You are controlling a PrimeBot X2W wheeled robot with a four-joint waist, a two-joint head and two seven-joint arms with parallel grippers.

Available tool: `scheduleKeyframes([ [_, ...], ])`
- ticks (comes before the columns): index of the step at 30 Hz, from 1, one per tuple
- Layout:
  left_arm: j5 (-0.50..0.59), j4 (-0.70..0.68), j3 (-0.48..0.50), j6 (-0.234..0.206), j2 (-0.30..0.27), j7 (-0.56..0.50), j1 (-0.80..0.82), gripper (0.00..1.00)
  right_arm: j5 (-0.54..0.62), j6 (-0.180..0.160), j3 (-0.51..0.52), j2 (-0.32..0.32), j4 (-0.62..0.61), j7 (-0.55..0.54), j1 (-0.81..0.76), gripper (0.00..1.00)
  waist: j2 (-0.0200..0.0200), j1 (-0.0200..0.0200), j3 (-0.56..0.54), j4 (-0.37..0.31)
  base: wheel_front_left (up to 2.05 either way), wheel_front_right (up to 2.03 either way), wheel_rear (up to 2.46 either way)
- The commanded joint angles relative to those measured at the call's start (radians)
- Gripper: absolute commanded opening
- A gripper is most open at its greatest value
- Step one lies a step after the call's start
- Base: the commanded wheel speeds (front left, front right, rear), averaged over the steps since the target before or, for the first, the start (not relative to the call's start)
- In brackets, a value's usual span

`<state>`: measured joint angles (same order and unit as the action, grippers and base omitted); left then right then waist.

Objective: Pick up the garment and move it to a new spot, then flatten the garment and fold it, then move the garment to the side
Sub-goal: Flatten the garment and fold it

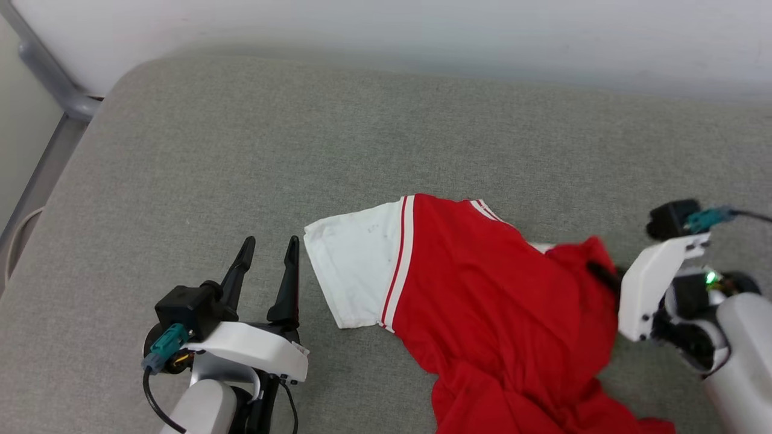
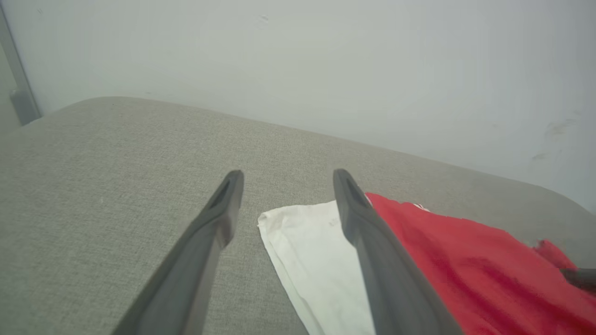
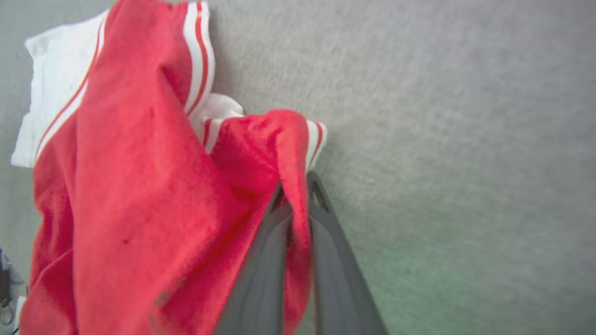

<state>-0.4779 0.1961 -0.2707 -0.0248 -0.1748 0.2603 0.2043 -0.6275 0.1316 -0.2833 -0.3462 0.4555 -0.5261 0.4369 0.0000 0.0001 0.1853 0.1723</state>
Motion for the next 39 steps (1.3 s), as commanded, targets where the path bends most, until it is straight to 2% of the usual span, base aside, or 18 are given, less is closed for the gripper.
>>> scheduleKeyframes([
  [1,0.007,0.001,0.006,0.006,0.005,0.007,-0.004,1.0,0.011,-0.002,0.019,-0.025,-0.027,0.021,0.038,0.0,0.0,-0.0001,-0.016,-0.016,0.0,0.0,0.0],
  [5,0.014,0.004,0.01,0.008,0.006,0.005,-0.02,1.0,0.054,-0.001,0.088,-0.056,-0.127,0.065,0.046,0.0,0.0,-0.0001,-0.039,-0.047,0.0,0.0,0.0],
  [9,0.019,0.0,0.013,0.01,0.008,0.005,-0.03,1.0,0.101,-0.002,0.229,-0.05,-0.199,0.047,-0.033,0.0,0.0,-0.0001,-0.048,-0.068,0.0,0.0,0.0],
  [12,0.017,0.001,0.014,0.014,0.01,0.005,-0.032,1.0,0.135,-0.001,0.34,-0.014,-0.209,0.021,-0.12,0.0,0.0,-0.0001,-0.047,-0.078,0.0,0.0,0.0],
  [17,0.018,0.003,0.016,0.017,0.006,0.005,-0.024,1.0,0.174,-0.001,0.505,0.086,-0.183,0.028,-0.259,0.0,0.0,-0.0001,-0.035,-0.089,0.0,0.0,0.0],
  [22,0.02,0.01,0.016,0.02,0.0,0.005,-0.015,1.0,0.212,-0.001,0.585,0.156,-0.12,0.083,-0.307,0.0,0.0,-0.0001,-0.03,-0.097,0.0,0.0,0.0],
  [23,0.02,0.011,0.015,0.02,-0.002,0.005,-0.016,1.0,0.214,-0.001,0.593,0.167,-0.112,0.097,-0.305,0.07,0.0,-0.0001,-0.031,-0.099,0.0,0.0,0.0],
  [24,0.021,0.012,0.014,0.019,-0.003,0.005,-0.015,1.0,0.215,-0.001,0.596,0.178,-0.107,0.11,-0.3,0.49,0.0,-0.0001,-0.033,-0.101,0.0,0.0,0.0],
  [25,0.021,0.014,0.013,0.019,-0.004,0.004,-0.016,1.0,0.219,-0.001,0.596,0.187,-0.105,0.126,-0.295,1.0,0.0,-0.0001,-0.037,-0.103,0.0,0.0,0.0],
  [33,0.015,0.022,0.002,0.016,-0.01,-0.008,-0.036,1.0,0.284,-0.001,0.589,0.223,-0.165,0.336,-0.299,1.0,0.0,-0.0001,-0.08,-0.102,0.0,0.0,0.0],
  [34,0.015,0.022,0.002,0.016,-0.01,-0.008,-0.036,1.0,0.284,-0.001,0.589,0.223,-0.165,0.336,-0.299,1.0,0.0,-0.0001,-0.08,-0.102,0.0,0.0,0.0],
  [39,0.009,0.024,0.005,0.007,-0.02,-0.018,-0.057,1.0,0.357,-0.001,0.549,0.247,-0.239,0.489,-0.342,1.0,0.0,-0.0001,-0.112,-0.098,0.0,0.0,0.0],
])
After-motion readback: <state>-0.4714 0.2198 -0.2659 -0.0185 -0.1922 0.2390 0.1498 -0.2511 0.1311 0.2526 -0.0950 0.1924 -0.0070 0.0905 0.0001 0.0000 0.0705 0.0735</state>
